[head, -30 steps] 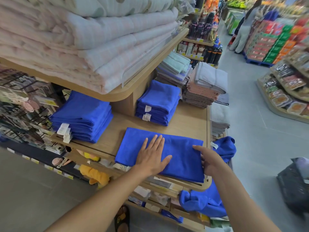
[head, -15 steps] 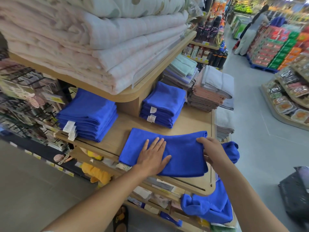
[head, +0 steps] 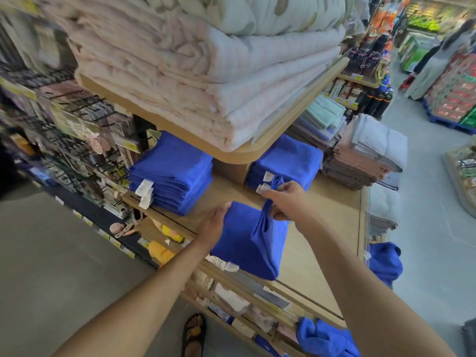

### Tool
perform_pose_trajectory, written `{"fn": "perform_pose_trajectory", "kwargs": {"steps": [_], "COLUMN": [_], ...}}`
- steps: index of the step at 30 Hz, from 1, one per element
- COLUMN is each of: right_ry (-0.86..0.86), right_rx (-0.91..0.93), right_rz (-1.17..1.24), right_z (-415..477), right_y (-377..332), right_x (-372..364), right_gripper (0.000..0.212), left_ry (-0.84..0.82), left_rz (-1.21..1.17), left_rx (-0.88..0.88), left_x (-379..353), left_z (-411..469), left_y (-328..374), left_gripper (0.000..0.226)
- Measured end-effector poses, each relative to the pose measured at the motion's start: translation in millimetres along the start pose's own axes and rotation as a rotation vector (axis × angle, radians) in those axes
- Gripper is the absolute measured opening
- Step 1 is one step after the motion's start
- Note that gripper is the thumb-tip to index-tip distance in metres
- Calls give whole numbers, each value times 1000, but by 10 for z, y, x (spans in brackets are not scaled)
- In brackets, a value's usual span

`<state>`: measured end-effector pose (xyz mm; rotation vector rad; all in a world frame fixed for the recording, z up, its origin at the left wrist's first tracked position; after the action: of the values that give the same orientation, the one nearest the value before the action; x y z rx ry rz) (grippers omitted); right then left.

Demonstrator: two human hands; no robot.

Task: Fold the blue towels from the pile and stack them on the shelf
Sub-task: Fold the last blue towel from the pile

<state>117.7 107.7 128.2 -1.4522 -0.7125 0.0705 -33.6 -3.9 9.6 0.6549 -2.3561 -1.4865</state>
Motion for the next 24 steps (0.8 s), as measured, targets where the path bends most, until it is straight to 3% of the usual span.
{"fn": "perform_pose_trajectory", "kwargs": {"steps": [5,7,10,12,15,19,21,24], "right_ry": [-168,-231,-231,-144,16,128,33,-26], "right_rx": [-12,-58,-93,-43,37,-106,-291,-402], "right_rz": [-232,-251,-251,-237,-346,-420,-236,129], "right_z": [221,245,238,207,97,-175,-284,-310], "right_y": [51,162,332,439,628,1008,1164,1205], "right_x": [-633,-852,-981,-853,-392,78,40,-95], "right_gripper": [21,26,35,23,13,55,65,54], "left_ry": [-163,-214,-236,-150,-74,127,185,243], "left_rz": [-360,-346,-242,-84,327,1065,1189,1251], "left_rx": [152,154,131,101,-53,-373,-373,-390], "left_x": [66,94,96,116,147,164,144,129], "left_z": [-34,-20,-7,39,40,20,8,1], "left_y": [9,9,26,26,-11,-241,-357,-402], "left_gripper": [45,53,42,31,57,67,64,62]}}
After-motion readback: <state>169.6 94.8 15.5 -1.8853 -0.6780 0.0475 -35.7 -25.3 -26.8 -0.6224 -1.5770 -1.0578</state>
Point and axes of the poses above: each hand's wrist, its own z-axis towards the middle knuckle, its own x-axis out of the back of the hand, y = z × x, the point moved 3 cm from there along z, towards the middle knuckle, and after that the axes turned 14 degrees about x, right-handed, at the moved point
